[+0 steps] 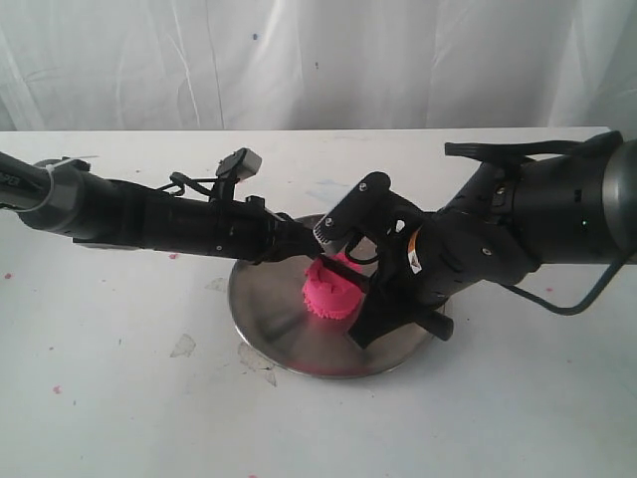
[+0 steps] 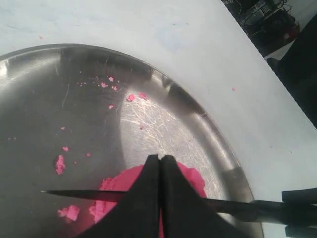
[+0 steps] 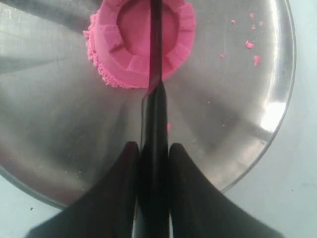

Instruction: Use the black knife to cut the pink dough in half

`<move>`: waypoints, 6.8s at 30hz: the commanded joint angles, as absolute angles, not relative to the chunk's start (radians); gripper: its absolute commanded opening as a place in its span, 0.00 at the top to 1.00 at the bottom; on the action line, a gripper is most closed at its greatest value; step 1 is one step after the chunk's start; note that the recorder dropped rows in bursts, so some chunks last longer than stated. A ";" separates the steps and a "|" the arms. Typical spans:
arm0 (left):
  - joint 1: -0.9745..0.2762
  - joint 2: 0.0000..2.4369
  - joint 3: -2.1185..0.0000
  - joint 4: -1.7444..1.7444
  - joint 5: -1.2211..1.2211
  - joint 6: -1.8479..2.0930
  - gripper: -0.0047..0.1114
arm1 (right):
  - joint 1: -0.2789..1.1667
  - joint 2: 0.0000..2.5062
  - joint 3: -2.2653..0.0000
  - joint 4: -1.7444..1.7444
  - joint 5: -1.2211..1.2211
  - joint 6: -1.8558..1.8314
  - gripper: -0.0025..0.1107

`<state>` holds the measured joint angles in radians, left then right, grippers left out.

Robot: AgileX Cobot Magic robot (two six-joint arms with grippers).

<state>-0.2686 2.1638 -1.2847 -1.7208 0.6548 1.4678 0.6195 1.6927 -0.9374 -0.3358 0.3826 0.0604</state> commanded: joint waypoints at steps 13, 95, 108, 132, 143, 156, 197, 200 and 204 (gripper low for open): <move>-0.270 2.170 -1.282 -1.744 0.692 1.465 0.96 | 0.617 1.743 -0.940 -0.331 0.374 0.056 0.98; -0.251 2.192 -1.317 -1.651 0.632 1.413 0.96 | 0.621 1.758 -0.941 -0.287 0.358 0.047 0.98; -0.251 2.218 -1.317 -1.569 0.598 1.404 0.96 | 0.621 1.732 -0.941 -0.287 0.359 0.034 0.98; -0.251 2.220 -1.317 -1.583 0.629 1.402 0.96 | 0.621 1.782 -0.917 -0.280 0.342 0.036 0.98; -0.251 2.224 -1.317 -1.558 0.620 1.402 0.96 | 0.621 1.726 -0.919 -0.280 0.351 0.027 0.98; -0.176 2.138 -1.317 -1.516 0.632 1.338 0.96 | 0.621 1.765 -0.919 -0.280 0.351 0.027 0.98; -0.239 2.167 -1.340 -1.652 0.577 1.436 0.96 | 0.621 1.765 -0.919 -0.283 0.353 0.019 0.98; -0.253 2.195 -1.340 -1.641 0.570 1.436 0.96 | 0.621 1.765 -0.919 -0.283 0.353 0.019 0.98; -0.274 2.246 -1.340 -1.639 0.567 1.440 0.96 | 0.621 1.765 -0.919 -0.283 0.353 0.019 0.98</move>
